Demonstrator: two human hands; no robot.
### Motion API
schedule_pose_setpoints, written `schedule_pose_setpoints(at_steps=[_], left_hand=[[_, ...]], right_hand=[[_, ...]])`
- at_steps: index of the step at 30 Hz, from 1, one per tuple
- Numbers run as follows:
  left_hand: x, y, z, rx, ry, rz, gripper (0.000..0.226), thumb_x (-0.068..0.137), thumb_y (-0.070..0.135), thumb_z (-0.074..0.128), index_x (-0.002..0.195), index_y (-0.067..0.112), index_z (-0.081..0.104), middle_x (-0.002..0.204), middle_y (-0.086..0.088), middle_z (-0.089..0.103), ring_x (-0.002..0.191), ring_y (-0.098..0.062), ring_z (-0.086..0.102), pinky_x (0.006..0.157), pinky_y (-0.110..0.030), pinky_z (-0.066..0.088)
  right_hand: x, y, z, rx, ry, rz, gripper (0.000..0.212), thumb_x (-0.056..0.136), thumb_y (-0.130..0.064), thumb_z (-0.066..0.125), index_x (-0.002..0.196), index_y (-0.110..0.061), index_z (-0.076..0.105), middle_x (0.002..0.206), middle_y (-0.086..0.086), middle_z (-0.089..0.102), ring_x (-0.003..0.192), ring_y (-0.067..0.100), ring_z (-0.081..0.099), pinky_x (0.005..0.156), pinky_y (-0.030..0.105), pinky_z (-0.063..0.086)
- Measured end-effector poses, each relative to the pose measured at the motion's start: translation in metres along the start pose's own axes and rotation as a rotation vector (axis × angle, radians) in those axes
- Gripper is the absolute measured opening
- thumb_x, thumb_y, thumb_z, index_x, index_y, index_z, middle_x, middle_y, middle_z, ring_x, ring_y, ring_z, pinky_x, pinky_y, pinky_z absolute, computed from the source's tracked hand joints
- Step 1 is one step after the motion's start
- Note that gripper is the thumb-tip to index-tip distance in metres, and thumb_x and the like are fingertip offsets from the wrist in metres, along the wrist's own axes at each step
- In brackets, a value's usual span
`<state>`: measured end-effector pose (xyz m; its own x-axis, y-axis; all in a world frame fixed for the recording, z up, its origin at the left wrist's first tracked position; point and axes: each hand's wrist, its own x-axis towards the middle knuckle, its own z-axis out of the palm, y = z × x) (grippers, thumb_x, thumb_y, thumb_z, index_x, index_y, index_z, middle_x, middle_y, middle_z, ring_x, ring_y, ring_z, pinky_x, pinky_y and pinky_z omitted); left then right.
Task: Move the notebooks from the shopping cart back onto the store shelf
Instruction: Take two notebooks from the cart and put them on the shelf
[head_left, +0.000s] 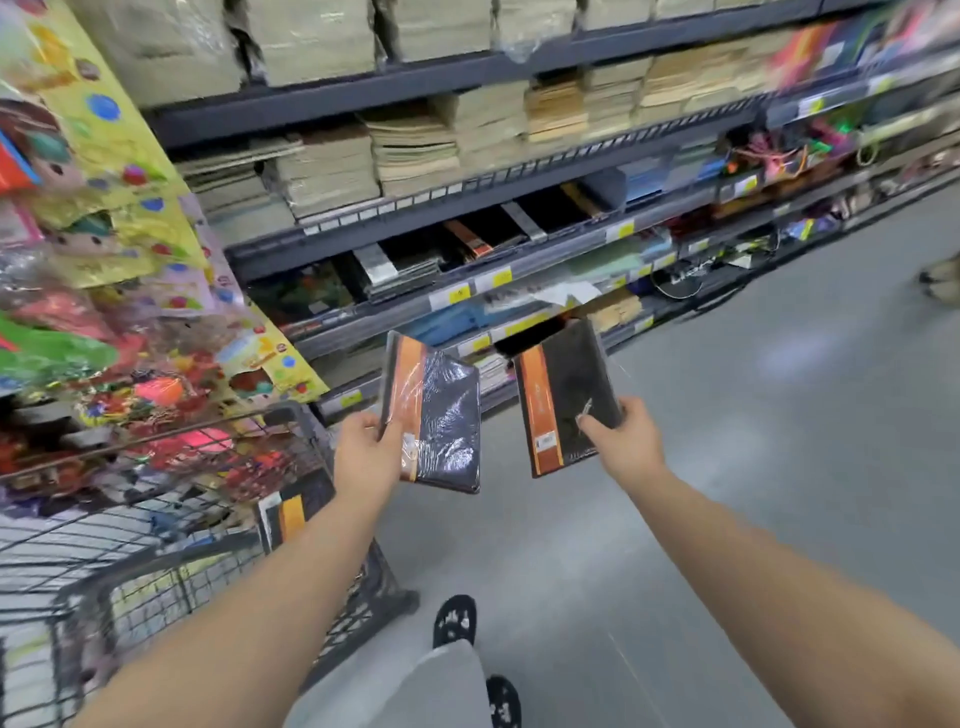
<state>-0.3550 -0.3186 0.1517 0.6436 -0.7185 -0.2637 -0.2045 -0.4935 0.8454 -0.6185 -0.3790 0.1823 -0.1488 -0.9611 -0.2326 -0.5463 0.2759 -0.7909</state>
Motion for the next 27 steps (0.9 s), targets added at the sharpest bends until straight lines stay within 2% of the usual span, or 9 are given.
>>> schedule_pose_setpoints(at_steps=[2, 4, 6, 10, 14, 18, 21, 24, 27], left_hand=[[0.012, 0.007, 0.013, 0.01, 0.004, -0.016, 0.04, 0.087, 0.045, 0.061, 0.089, 0.004, 0.06, 0.07, 0.0, 0.058, 0.07, -0.026, 0.061, 0.058, -0.03, 0.035], [0.025, 0.016, 0.028, -0.003, 0.022, -0.056, 0.03, 0.089, 0.037, 0.063, 0.093, 0.008, 0.055, 0.075, -0.001, 0.06, 0.067, -0.022, 0.058, 0.057, -0.029, 0.036], [0.041, 0.023, 0.045, -0.025, 0.05, -0.071, 0.025, 0.088, 0.031, 0.063, 0.095, 0.009, 0.055, 0.072, 0.0, 0.059, 0.071, -0.026, 0.061, 0.062, -0.029, 0.04], [0.083, 0.037, 0.078, -0.004, 0.082, -0.138, 0.028, 0.088, 0.037, 0.062, 0.096, 0.01, 0.056, 0.083, -0.003, 0.061, 0.083, -0.024, 0.056, 0.072, -0.03, 0.038], [0.12, 0.05, 0.101, 0.013, 0.078, -0.182, 0.038, 0.085, 0.041, 0.063, 0.098, 0.006, 0.057, 0.084, -0.006, 0.062, 0.087, -0.03, 0.063, 0.078, -0.037, 0.048], [0.146, 0.06, 0.115, 0.04, 0.067, -0.212, 0.039, 0.085, 0.042, 0.064, 0.095, 0.005, 0.058, 0.081, -0.013, 0.063, 0.081, -0.032, 0.061, 0.068, -0.032, 0.038], [0.161, 0.067, 0.124, 0.07, 0.079, -0.243, 0.034, 0.084, 0.043, 0.065, 0.088, 0.012, 0.054, 0.077, -0.006, 0.06, 0.079, -0.031, 0.061, 0.065, -0.03, 0.036], [0.172, 0.071, 0.136, 0.086, 0.105, -0.279, 0.027, 0.082, 0.039, 0.068, 0.086, 0.016, 0.055, 0.082, -0.005, 0.063, 0.082, -0.026, 0.061, 0.071, -0.03, 0.04], [0.181, 0.072, 0.152, 0.057, 0.132, -0.317, 0.022, 0.082, 0.034, 0.069, 0.084, 0.017, 0.055, 0.083, -0.002, 0.064, 0.081, -0.023, 0.062, 0.074, -0.03, 0.046]], right_hand=[[0.022, -0.001, 0.001, 0.054, 0.001, 0.037, 0.025, 0.082, -0.022, 0.07, 0.093, -0.008, 0.053, 0.086, 0.006, 0.06, 0.081, 0.025, 0.057, 0.07, 0.031, 0.04], [0.049, -0.004, 0.006, 0.134, 0.003, 0.094, 0.027, 0.079, -0.022, 0.073, 0.094, -0.007, 0.056, 0.088, 0.01, 0.064, 0.081, 0.027, 0.061, 0.069, 0.033, 0.045], [0.077, -0.008, 0.011, 0.264, -0.012, 0.165, 0.027, 0.079, -0.02, 0.074, 0.095, -0.006, 0.058, 0.094, 0.014, 0.067, 0.084, 0.028, 0.065, 0.071, 0.038, 0.053], [0.131, -0.024, 0.018, 0.416, -0.022, 0.258, 0.017, 0.082, -0.016, 0.071, 0.08, -0.012, 0.054, 0.083, 0.008, 0.061, 0.07, 0.018, 0.059, 0.055, 0.026, 0.047], [0.18, -0.04, 0.027, 0.492, -0.084, 0.309, 0.016, 0.082, -0.018, 0.072, 0.086, -0.014, 0.057, 0.091, 0.01, 0.063, 0.08, 0.022, 0.061, 0.065, 0.03, 0.049], [0.224, -0.06, 0.04, 0.555, -0.185, 0.316, 0.012, 0.084, -0.018, 0.07, 0.085, -0.018, 0.059, 0.091, 0.007, 0.066, 0.081, 0.018, 0.062, 0.069, 0.028, 0.05], [0.254, -0.074, 0.054, 0.552, -0.278, 0.318, 0.009, 0.086, -0.019, 0.068, 0.088, -0.02, 0.06, 0.096, 0.005, 0.067, 0.085, 0.016, 0.063, 0.068, 0.023, 0.052], [0.286, -0.088, 0.069, 0.583, -0.35, 0.326, 0.008, 0.088, -0.016, 0.067, 0.091, -0.016, 0.06, 0.096, 0.006, 0.068, 0.083, 0.017, 0.066, 0.061, 0.02, 0.055], [0.322, -0.102, 0.088, 0.555, -0.404, 0.346, 0.012, 0.087, -0.018, 0.068, 0.094, -0.014, 0.058, 0.092, 0.005, 0.067, 0.076, 0.014, 0.064, 0.064, 0.02, 0.055]])
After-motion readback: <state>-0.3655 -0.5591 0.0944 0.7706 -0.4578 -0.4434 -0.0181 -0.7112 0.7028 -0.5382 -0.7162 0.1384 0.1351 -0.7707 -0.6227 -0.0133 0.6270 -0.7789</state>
